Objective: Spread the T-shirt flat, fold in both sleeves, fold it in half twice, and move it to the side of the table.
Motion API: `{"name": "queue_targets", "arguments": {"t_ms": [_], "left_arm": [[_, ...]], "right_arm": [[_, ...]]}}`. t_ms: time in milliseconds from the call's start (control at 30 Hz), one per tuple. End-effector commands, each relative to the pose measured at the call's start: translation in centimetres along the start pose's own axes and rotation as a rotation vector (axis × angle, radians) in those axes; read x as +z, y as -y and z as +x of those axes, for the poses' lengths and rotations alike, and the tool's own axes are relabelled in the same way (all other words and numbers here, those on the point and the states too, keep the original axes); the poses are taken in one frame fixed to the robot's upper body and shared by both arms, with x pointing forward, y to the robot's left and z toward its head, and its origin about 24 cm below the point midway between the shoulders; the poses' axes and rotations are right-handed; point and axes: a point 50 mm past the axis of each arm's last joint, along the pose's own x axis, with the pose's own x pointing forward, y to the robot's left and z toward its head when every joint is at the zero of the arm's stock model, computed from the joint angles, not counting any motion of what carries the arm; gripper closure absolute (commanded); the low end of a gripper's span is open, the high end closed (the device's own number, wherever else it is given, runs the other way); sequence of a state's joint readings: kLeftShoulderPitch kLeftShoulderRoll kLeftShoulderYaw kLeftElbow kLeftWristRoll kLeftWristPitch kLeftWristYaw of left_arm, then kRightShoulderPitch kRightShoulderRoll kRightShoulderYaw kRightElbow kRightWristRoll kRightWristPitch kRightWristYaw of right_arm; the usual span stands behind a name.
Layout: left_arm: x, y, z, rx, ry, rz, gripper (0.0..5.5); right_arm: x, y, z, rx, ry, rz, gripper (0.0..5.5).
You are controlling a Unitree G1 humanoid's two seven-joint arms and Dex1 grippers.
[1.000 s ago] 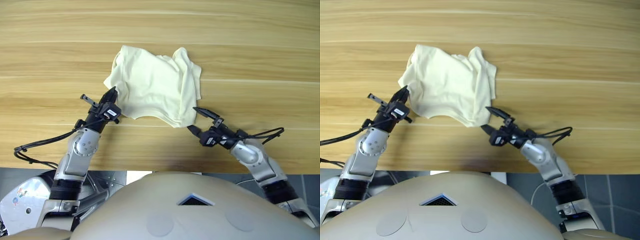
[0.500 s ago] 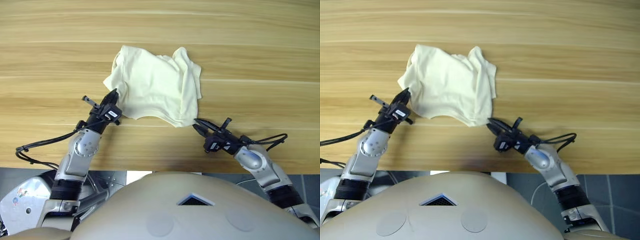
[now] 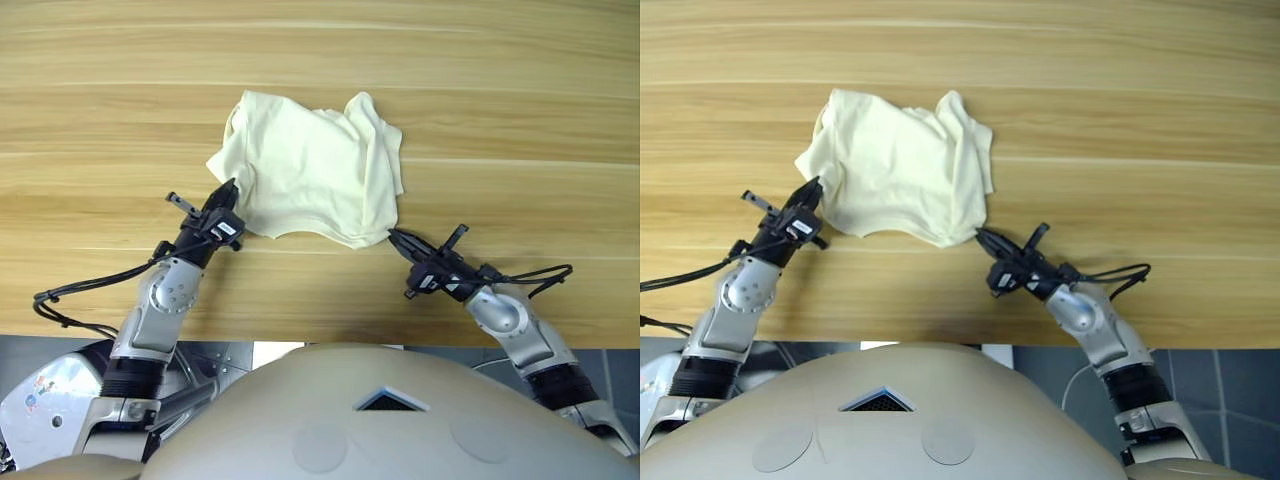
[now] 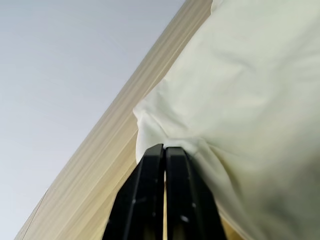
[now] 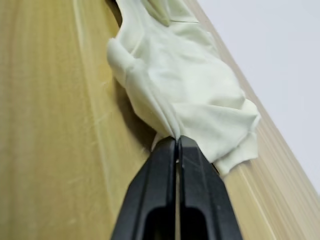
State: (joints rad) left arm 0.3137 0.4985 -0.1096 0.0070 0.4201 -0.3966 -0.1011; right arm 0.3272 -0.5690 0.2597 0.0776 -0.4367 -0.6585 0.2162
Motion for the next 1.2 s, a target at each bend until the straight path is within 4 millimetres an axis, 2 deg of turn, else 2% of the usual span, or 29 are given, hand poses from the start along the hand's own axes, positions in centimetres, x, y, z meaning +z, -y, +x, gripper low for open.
{"name": "queue_targets", "arguments": {"t_ms": [33, 100, 167, 233, 367, 433, 500, 567, 600, 633, 667, 700, 733, 767, 800, 833, 867, 933, 1000, 1067, 1133, 1167, 1200], "left_arm": [[1.4, -0.9, -0.4, -0.061, 0.161, -0.046, 5.5], [2.6, -1.1, -0.8, -0.118, 0.278, -0.106, 5.5], [3.0, -1.2, -1.6, -0.167, 0.328, -0.186, 5.5], [2.9, -0.8, -3.0, -0.247, 0.339, -0.26, 5.5], [3.3, 0.4, -7.0, -0.421, 0.354, -0.405, 5.5], [3.6, 0.4, -8.8, -0.451, 0.35, -0.492, 5.5], [2.8, 0.0, -9.4, -0.448, 0.313, -0.523, 5.5], [1.7, -0.5, -8.0, -0.456, 0.309, -0.492, 5.5], [1.2, -1.2, -6.4, -0.436, 0.327, -0.472, 5.5], [0.4, -2.4, -3.5, -0.374, 0.348, -0.448, 5.5], [0.1, -4.6, 0.7, -0.261, 0.387, -0.445, 5.5], [0.8, -7.7, 5.9, -0.114, 0.425, -0.46, 5.5], [2.4, -10.5, 10.1, 0.006, 0.463, -0.496, 5.5], [4.9, -13.8, 14.2, 0.138, 0.47, -0.524, 5.5], [7.9, -17.2, 17.1, 0.286, 0.453, -0.574, 5.5], [10.6, -20.1, 18.7, 0.415, 0.435, -0.625, 5.5], [13.1, -22.2, 19.4, 0.506, 0.43, -0.627, 5.5], [18.0, -26.7, 18.9, 0.661, 0.534, -0.665, 5.5], [21.0, -29.3, 17.6, 0.682, 0.689, -0.747, 5.5], [20.8, -29.3, 17.2, 0.579, 0.793, -0.741, 5.5], [17.6, -27.2, 17.6, 0.439, 0.764, -0.696, 5.5], [15.1, -25.3, 17.8, 0.347, 0.713, -0.653, 5.5], [12.0, -22.9, 17.7, 0.254, 0.641, -0.591, 5.5]], "right_arm": [[-0.9, 3.2, -1.8, -0.098, -0.02, -0.002, 5.44], [-0.6, 4.2, -2.6, -0.109, -0.001, 0.0, 5.44], [0.1, 4.8, -3.8, -0.091, 0.032, 0.031, 5.44], [1.3, 4.6, -5.5, -0.07, 0.083, 0.117, 5.44], [3.1, 2.3, -9.4, 0.07, 0.099, 0.297, 5.44], [3.8, 2.3, -10.9, 0.016, 0.098, 0.376, 5.44], [3.9, 3.0, -11.4, -0.051, 0.108, 0.414, 5.44], [2.9, 4.2, -10.3, -0.077, 0.124, 0.404, 5.44], [2.0, 5.0, -9.0, -0.084, 0.136, 0.388, 5.44], [0.3, 6.7, -6.8, -0.128, 0.156, 0.367, 5.44], [-1.8, 9.6, -3.4, -0.231, 0.164, 0.34, 5.44], [-3.3, 14.0, 0.7, -0.39, 0.158, 0.34, 5.44], [-3.7, 18.0, 4.2, -0.531, 0.135, 0.343, 5.44], [-2.9, 22.8, 7.1, -0.705, 0.098, 0.35, 5.44], [-1.0, 27.2, 8.8, -0.885, 0.064, 0.33, 5.44], [1.2, 30.9, 9.5, -1.055, 0.047, 0.31, 5.44], [3.4, 33.5, 9.5, -1.19, 0.052, 0.284, 5.44], [8.5, 37.9, 8.0, -1.444, 0.15, 0.191, 5.44], [11.9, 39.9, 6.7, -1.571, 0.27, 0.129, 5.44], [12.8, 39.8, 7.0, -1.501, 0.354, 0.115, 5.44], [10.5, 38.2, 8.1, -1.319, 0.348, 0.143, 5.44], [8.2, 36.4, 8.8, -1.184, 0.312, 0.155, 5.44], [5.4, 33.6, 9.3, -1.024, 0.265, 0.146, 5.44]]}}
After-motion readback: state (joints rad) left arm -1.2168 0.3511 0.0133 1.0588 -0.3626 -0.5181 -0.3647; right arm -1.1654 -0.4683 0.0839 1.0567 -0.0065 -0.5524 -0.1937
